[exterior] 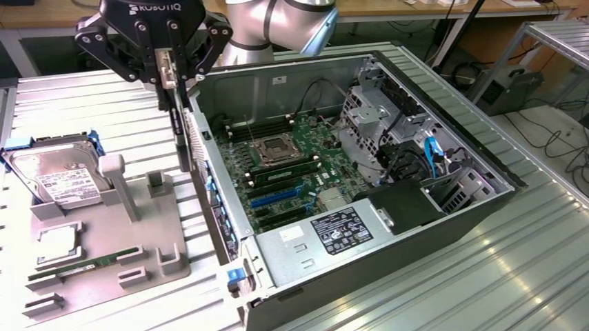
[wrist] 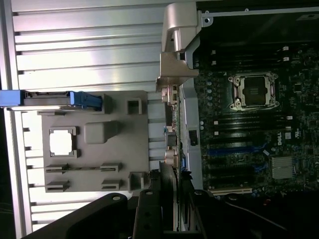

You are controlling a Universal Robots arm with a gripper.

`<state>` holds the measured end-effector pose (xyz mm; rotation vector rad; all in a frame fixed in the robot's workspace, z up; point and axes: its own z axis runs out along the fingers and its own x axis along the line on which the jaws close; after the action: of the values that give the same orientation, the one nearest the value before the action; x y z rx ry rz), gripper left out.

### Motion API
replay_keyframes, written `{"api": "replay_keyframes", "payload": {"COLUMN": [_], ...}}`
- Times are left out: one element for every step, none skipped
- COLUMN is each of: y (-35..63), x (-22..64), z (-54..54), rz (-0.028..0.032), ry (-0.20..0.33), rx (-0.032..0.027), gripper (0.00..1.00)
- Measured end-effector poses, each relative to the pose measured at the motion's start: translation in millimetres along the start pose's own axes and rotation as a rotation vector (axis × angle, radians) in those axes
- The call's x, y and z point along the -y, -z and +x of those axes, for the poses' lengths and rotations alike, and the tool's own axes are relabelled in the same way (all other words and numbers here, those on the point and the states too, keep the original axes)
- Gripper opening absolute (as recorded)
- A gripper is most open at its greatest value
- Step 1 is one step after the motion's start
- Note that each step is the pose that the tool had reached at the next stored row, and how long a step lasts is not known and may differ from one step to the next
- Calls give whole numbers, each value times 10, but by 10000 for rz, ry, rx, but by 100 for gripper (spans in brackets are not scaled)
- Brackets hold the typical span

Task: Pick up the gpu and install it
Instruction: 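Pick up the gpu and move the gpu toward the slot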

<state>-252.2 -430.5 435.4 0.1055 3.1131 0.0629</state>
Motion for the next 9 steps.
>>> {"api": "replay_keyframes", "payload": {"y": [0,0,0,0,0,0,0,0,-1], "x": [0,-1,-1,-1,-1,-1,-2,-2,-2], "z": [-3,-6,-9,-12,-15,-20,-24,-27,-31], "rz": [0,0,1,1,0,1,1,0,0], "ry": [-1,-1,0,0,0,0,-1,0,0], "rx": [0,0,0,0,0,0,0,0,0], "gripper": [26,26,26,26,26,26,26,26,26]}}
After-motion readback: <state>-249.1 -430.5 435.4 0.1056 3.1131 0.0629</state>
